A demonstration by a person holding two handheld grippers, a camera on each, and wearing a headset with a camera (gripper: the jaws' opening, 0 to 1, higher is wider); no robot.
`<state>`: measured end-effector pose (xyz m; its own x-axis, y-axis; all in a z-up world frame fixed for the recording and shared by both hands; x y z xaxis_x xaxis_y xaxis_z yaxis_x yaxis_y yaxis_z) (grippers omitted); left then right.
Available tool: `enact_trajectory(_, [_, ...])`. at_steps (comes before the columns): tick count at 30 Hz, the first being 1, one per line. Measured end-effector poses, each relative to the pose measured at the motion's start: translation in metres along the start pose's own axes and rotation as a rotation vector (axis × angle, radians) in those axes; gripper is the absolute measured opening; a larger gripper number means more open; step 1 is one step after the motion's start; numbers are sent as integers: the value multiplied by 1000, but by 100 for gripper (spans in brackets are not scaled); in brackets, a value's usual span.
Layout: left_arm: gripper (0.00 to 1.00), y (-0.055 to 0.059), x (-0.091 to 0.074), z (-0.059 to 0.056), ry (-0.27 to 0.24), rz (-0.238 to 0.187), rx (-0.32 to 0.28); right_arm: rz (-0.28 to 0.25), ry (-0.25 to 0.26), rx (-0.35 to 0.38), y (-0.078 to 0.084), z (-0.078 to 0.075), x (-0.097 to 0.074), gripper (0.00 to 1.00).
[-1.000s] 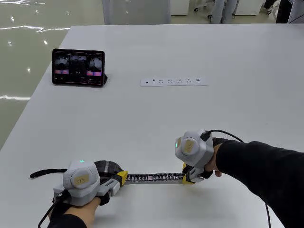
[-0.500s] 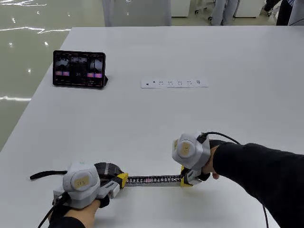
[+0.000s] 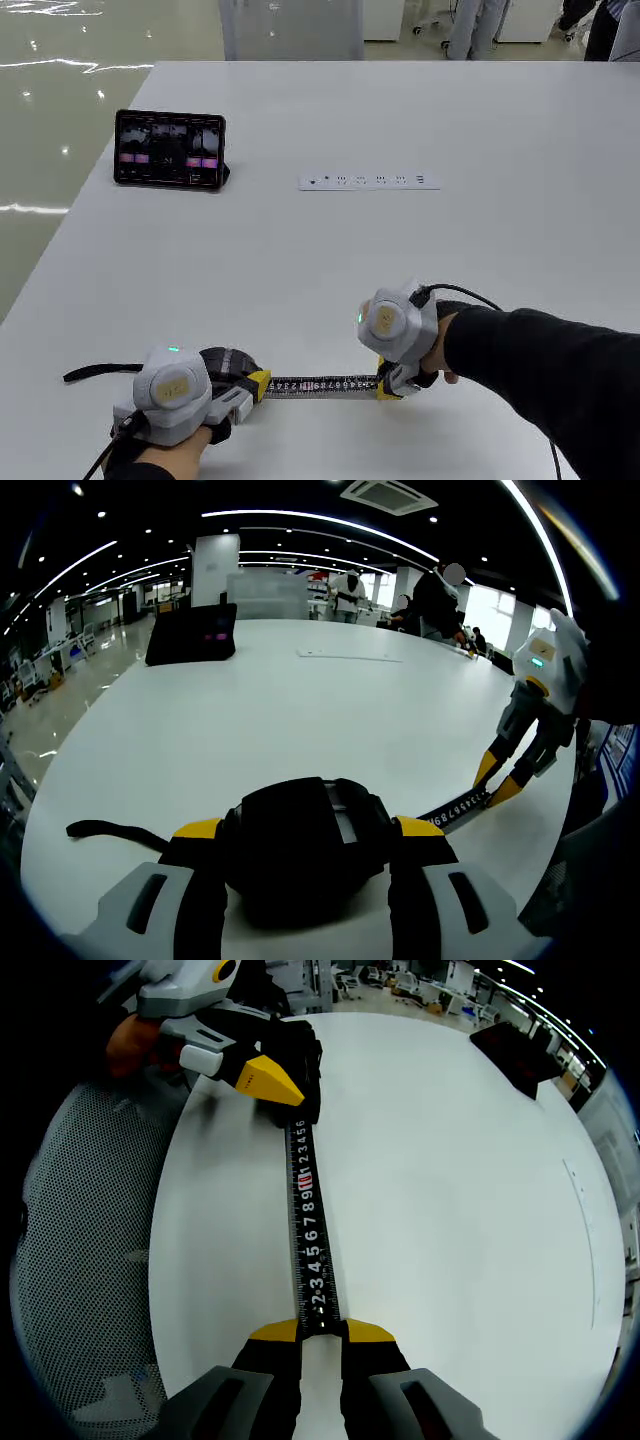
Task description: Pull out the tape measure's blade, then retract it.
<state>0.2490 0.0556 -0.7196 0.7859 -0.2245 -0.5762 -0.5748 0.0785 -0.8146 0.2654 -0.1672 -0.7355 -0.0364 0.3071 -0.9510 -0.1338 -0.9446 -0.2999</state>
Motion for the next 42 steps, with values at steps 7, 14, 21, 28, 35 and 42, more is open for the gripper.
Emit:
enact_trajectory(7, [61, 0, 0, 0, 1, -1, -1, 4, 1, 1, -3, 1, 1, 11])
enact_trajectory(14, [61, 0, 0, 0, 2, -1, -1, 2, 9, -1, -5, 2, 2, 11])
enact_trajectory(21, [61, 0, 0, 0, 2, -4, -2, 0, 12, -2, -8, 2, 3, 11])
enact_trajectory(28, [61, 0, 0, 0, 3, -4, -3, -3, 15, 0, -10, 2, 4, 11])
enact_trajectory(35, [61, 0, 1, 0, 4, -6, -3, -5, 14, -5, -13, 2, 5, 11])
enact_trajectory(42, [61, 0, 1, 0, 4, -5, -4, -2, 17, -16, -15, 3, 6, 11])
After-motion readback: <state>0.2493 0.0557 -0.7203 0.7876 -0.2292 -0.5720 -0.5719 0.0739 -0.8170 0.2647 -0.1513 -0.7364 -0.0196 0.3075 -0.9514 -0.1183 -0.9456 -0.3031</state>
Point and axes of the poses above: the centre of the closed fingertips' face, and the gripper's own axes: x roughly forward along the fingers, z roughly to its left, y roughly out of its underside, the point moved 5 cm from there along -x, roughly backward along the fingers, and after that the axes turned 2 degrees about x, right-handed, at the moved point
